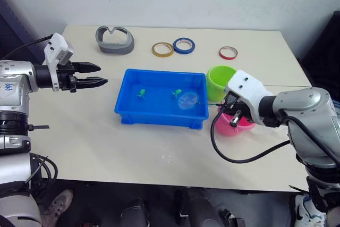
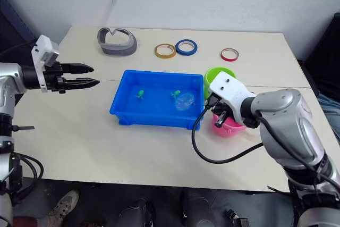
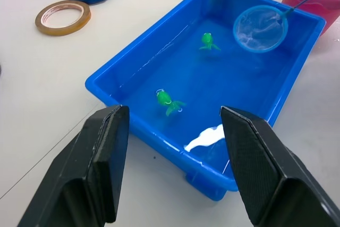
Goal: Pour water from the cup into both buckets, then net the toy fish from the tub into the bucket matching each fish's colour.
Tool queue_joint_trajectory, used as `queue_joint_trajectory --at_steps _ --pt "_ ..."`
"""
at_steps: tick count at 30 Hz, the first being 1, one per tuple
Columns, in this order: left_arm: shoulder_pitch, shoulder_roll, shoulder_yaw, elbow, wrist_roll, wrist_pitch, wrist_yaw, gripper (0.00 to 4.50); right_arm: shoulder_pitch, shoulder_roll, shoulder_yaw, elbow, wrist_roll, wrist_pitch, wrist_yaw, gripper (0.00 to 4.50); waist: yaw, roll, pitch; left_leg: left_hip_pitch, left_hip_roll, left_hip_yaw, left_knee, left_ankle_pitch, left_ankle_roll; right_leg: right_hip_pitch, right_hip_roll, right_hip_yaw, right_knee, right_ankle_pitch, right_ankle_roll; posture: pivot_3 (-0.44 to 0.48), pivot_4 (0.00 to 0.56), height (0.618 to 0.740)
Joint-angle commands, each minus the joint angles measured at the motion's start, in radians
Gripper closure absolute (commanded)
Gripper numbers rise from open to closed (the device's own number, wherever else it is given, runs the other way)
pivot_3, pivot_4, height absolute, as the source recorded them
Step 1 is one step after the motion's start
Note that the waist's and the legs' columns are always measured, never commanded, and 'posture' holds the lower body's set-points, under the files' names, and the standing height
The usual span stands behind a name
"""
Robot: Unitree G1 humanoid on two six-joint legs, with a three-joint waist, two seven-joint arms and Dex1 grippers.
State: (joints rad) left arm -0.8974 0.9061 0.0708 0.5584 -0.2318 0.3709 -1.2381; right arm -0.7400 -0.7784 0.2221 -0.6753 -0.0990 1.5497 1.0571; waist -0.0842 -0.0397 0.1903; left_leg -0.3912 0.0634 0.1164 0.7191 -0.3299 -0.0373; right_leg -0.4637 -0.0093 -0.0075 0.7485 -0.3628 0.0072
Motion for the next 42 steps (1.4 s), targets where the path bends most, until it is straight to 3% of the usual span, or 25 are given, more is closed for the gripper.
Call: queue_joint_trajectory --at_steps 1,11,22,42 --pt "-0.009 0.004 0.024 -0.04 -0.019 0.007 0.007 1.48 -0.023 0.004 0.014 0.013 0.06 0.036 -0.084 4.5 0.001 0.0 0.0 0.0 0.0 0.0 0.0 0.0 0.0 0.0 0.0 0.0 0.0 0.0 0.0 0.0 0.15 0.693" --pt "0.0 0.01 0.029 -0.089 -0.03 0.042 0.011 1.48 -0.059 0.116 0.032 0.132 0.164 0.061 -0.3 4.5 0.0 0.0 0.0 0.0 0.0 0.001 0.0 0.0 0.0 0.0 0.0 0.001 0.0 0.0 0.0 0.0 0.15 0.693" --pt "0.045 -0.02 0.013 -0.2 -0.076 0.118 0.002 1.48 -0.024 0.278 -0.066 0.274 0.201 -0.052 -0.48 4.5 0.004 0.0 0.0 -0.001 0.0 0.001 -0.001 0.0 0.0 -0.001 0.0 0.001 -0.001 0.0 0.0 0.0 0.15 0.693" --pt "-0.038 -0.124 -0.045 -0.107 -0.059 0.076 -0.024 1.48 0.005 0.257 -0.214 0.079 0.392 -0.016 -0.501 4.5 0.006 0.0 0.0 -0.001 0.0 0.001 -0.002 0.0 0.0 0.0 0.0 0.001 -0.003 0.0 0.0 0.0 0.15 0.693"
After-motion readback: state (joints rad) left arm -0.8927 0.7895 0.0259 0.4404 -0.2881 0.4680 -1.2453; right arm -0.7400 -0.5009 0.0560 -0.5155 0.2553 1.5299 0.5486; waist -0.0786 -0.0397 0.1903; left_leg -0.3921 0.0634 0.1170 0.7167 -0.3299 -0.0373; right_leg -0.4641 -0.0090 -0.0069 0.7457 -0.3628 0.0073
